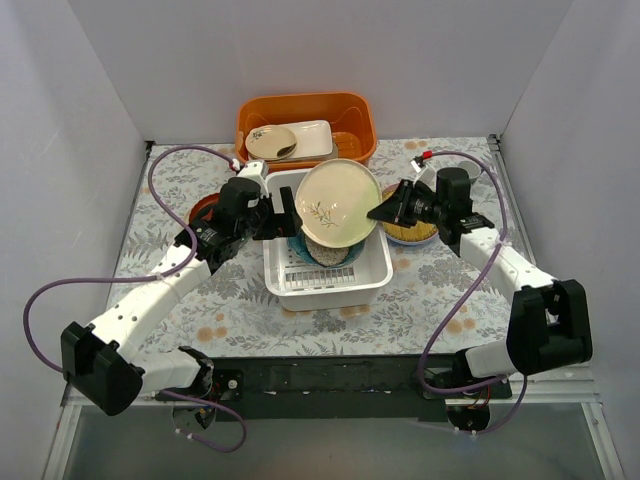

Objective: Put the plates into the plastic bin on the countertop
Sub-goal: Place the plate in the plastic bin.

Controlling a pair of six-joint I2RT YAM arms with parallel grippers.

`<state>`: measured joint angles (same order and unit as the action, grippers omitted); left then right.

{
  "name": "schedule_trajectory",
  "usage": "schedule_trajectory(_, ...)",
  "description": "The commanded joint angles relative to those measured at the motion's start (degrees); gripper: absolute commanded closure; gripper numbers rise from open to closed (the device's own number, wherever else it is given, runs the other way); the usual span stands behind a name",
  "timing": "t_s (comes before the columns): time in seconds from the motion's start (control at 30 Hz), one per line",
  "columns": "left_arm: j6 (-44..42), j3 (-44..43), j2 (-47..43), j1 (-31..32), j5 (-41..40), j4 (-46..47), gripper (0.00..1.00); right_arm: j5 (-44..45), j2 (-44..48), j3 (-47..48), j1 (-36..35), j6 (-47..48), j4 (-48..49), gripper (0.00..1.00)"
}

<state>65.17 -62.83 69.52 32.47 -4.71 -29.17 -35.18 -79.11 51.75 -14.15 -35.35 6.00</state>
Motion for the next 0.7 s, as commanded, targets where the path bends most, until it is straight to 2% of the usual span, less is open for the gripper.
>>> schedule_trajectory(0.0, -0.74, -2.04, -2.28, -0.04, -2.93, -0.80, 0.02, -2.00, -0.95, 6.34, -2.98, 1.78, 3.41, 0.99)
schedule_trajectory(0.2, -0.65, -1.60, -2.63, -0.12, -3.38, -0.71, 0.02, -1.21, -2.89, 9.69, -5.44, 4.41, -1.42, 0.99)
schedule_trajectory(0.67, -0.39, -1.16, -2.46, -0.12, -3.37, -0.54, 0.02, -1.91, -4.47, 11.62, -5.97, 6.44, -4.50, 0.97)
